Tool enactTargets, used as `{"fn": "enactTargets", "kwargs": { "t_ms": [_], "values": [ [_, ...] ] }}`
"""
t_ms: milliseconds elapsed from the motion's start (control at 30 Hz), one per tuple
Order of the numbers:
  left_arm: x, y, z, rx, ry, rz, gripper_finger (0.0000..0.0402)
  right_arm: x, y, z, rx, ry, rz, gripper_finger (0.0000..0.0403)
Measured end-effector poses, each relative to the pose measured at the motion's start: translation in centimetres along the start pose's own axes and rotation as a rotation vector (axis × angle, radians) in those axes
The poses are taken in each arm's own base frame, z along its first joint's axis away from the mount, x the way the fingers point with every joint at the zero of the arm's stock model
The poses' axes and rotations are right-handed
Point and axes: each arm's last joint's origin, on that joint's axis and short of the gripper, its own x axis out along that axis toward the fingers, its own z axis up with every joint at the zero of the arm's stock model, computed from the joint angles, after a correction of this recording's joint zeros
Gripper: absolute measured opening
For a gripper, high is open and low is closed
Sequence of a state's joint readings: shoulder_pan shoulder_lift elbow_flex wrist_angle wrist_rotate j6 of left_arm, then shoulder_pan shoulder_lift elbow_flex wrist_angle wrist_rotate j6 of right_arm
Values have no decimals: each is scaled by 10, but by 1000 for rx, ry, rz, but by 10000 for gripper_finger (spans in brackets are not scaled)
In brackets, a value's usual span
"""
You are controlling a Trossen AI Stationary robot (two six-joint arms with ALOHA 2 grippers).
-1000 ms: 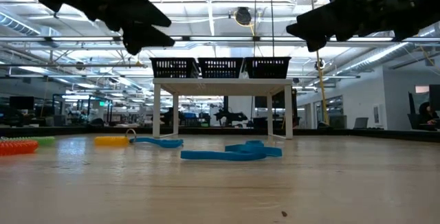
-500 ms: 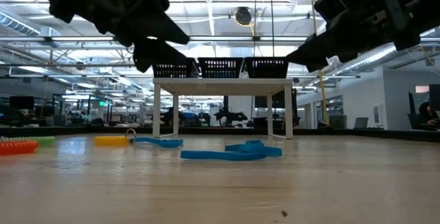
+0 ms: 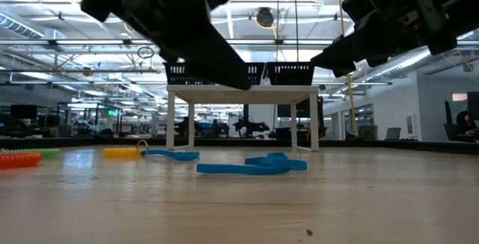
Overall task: Pick & Place Office Desk Supplies
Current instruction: Put the blue rubber band into the middle black bin
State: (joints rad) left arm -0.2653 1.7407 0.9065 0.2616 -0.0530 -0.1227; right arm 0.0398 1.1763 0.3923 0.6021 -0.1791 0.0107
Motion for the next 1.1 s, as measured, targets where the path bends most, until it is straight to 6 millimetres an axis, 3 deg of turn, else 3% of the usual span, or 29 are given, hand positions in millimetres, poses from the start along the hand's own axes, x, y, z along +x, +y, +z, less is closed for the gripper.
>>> {"fn": "enactTargets", "kwargs": {
  "t_ms": [200,400,633,1100],
  "values": [
    [24,-8,-14,145,13,-18,243,-1,-4,2,-29,-22,-17,155],
    [39,-7,-25,133,8,-37,243,-1,-4,2,-21,-19,-19,155],
    [47,-10,-36,180,45,-78,243,-1,-4,2,-22,-22,-19,155],
    [51,-6,-37,156,27,-65,243,-1,-4,2,-21,-22,-19,155]
  ]
}}
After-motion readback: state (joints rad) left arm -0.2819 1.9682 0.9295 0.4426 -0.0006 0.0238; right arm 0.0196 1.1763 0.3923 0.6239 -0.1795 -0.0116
